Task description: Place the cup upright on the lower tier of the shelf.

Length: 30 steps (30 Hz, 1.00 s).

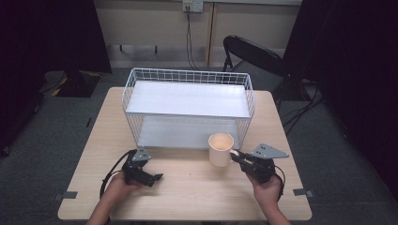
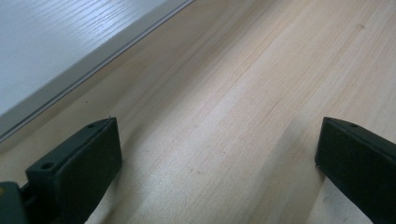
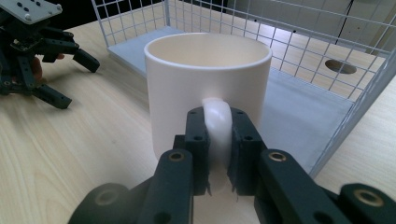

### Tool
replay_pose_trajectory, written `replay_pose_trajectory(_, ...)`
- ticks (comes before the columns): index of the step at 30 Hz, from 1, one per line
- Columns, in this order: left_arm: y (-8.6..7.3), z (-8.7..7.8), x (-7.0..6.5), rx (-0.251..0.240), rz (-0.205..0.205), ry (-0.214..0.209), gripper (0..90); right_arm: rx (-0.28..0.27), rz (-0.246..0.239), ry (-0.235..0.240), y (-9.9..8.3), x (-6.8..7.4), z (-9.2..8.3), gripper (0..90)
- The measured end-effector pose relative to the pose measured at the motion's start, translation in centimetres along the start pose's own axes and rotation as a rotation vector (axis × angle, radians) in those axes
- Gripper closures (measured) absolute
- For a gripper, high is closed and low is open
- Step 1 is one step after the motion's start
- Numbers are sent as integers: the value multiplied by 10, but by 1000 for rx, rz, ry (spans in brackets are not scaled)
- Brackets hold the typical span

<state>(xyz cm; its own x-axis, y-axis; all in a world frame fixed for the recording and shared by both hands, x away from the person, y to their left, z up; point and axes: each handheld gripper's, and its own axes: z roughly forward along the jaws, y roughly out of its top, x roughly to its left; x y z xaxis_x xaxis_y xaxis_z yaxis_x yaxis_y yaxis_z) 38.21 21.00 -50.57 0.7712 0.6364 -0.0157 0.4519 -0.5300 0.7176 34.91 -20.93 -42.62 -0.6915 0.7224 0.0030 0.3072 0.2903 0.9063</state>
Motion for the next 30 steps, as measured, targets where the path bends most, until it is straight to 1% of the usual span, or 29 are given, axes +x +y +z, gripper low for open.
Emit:
replay_pose_trajectory(14, 0, 0, 0, 0, 0, 0, 0, -16, 17, -19, 9, -3, 9, 802)
replay_pose_trajectory(27, 0, 0, 0, 0, 0, 0, 0, -13, 20, -30, 11, -3, 19, 802)
replay_pose_trajectory(30, 0, 0, 0, 0, 0, 0, 0, -18, 23, -41, 11, -3, 22, 803)
